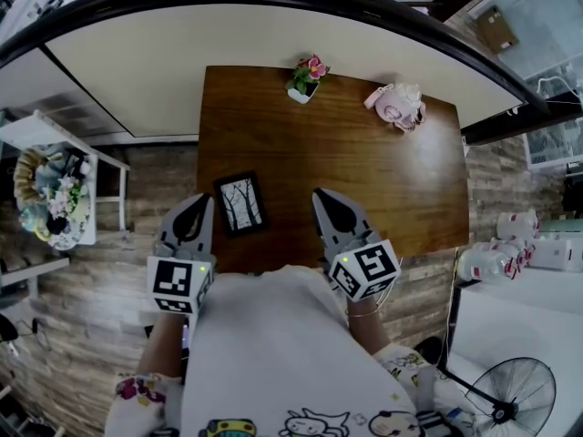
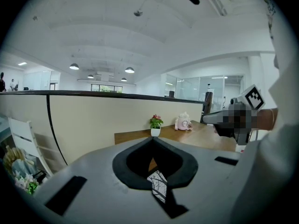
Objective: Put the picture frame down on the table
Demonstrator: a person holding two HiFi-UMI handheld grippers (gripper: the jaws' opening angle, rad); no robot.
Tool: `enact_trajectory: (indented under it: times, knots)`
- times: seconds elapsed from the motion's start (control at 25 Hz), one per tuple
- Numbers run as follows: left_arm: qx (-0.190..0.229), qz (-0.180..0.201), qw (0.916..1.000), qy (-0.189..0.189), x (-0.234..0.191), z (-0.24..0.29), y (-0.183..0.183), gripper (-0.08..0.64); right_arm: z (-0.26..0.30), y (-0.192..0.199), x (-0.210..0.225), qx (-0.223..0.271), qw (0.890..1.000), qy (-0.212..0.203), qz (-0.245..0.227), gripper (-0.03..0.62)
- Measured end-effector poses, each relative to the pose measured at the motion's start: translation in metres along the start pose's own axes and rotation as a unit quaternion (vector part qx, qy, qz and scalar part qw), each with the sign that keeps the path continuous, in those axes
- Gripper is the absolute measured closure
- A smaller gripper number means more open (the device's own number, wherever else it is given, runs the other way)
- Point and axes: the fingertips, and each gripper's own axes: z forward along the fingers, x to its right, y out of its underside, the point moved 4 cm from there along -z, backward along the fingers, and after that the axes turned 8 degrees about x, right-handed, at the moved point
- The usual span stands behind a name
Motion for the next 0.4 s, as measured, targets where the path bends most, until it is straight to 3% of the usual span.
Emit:
enact_trajectory:
  times: [0.4]
  knots:
    - [0.001, 0.006, 1.0000, 0.007, -0.0019, 0.0041, -0.0002, 0.558, -0.0027, 0.0043, 0.0028, -0.007, 1.000, 0.008, -0.002, 0.594]
